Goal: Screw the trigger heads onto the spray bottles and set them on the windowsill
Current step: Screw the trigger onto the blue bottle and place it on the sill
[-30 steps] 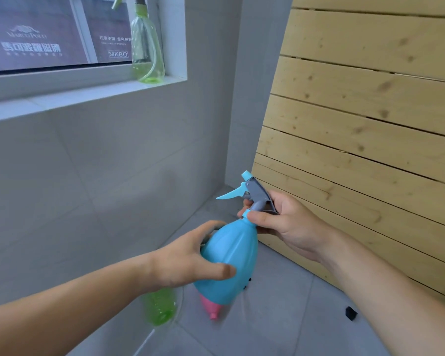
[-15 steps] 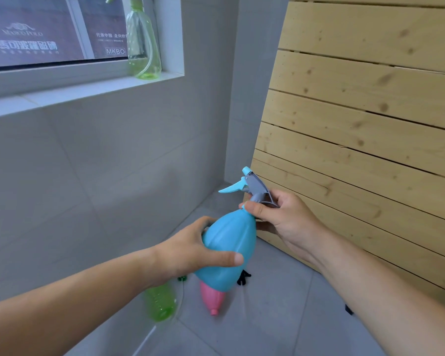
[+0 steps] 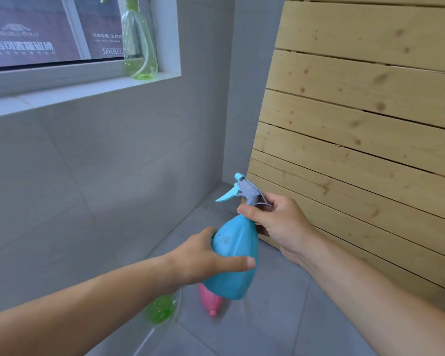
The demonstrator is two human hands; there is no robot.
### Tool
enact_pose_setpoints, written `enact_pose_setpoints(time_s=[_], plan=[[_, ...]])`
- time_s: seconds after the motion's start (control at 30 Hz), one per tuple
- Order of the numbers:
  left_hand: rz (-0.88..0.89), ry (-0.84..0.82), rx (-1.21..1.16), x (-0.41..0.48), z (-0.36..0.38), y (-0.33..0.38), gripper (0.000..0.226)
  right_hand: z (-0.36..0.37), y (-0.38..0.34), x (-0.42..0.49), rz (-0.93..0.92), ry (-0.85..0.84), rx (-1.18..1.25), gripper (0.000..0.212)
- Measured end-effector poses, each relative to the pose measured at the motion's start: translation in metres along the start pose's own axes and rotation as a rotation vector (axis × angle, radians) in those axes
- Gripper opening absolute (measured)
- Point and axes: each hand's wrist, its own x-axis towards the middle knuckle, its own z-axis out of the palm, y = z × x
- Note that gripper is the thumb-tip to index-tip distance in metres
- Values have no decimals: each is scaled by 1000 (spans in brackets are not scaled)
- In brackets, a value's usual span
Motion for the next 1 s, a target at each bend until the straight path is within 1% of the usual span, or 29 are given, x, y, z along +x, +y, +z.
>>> enact_pose_setpoints(time_s=[0.1, 0.17, 0.2, 0.3, 0.37, 0.5, 0.53, 0.57, 0.63, 0.7, 0.73, 0.8, 0.87, 0.9, 0.93, 1.0], plan=[[-16, -23, -52, -1, 2, 0, 94, 2, 1, 0, 8, -7, 0, 17], [-11, -28, -77, -1, 2, -1, 92, 2, -1, 0, 5, -8, 5, 16], [-3, -49, -112, -1, 1, -1, 86, 1, -2, 0, 3, -6, 7, 17], [14, -158, -241, -3, -1, -1, 59, -2, -4, 2, -3, 10, 9, 19], [37, -171, -240, -3, -2, -1, 55, -3, -3, 3, -5, 15, 9, 18], [91, -98, -167, -1, 3, 1, 63, -3, -1, 2, -3, 5, 14, 15], [89, -103, -170, 0, 3, 1, 64, -3, -1, 2, -3, 4, 15, 15], [76, -124, -202, 1, 3, 1, 64, -3, -1, 3, -4, 4, 20, 14], [32, -221, -336, 2, 0, -1, 62, -4, -1, 4, 2, 3, 54, 14], [15, -287, -444, 4, -3, -5, 65, -4, -1, 5, 9, 9, 96, 13], [28, -284, -439, 5, -4, -5, 67, -4, -2, 5, 9, 13, 113, 12], [74, -204, -335, 4, -2, -2, 69, -3, -2, 5, 7, 18, 136, 11], [104, -113, -218, 1, 1, 1, 81, -2, -2, 5, 8, 15, 133, 12], [105, -98, -185, 2, 1, 0, 86, -2, -2, 5, 10, 13, 140, 12], [108, -124, -201, 3, 2, -1, 84, -2, -3, 5, 14, 10, 157, 12], [95, -213, -340, 4, 1, -2, 67, -2, -4, 5, 33, -4, 223, 15]])
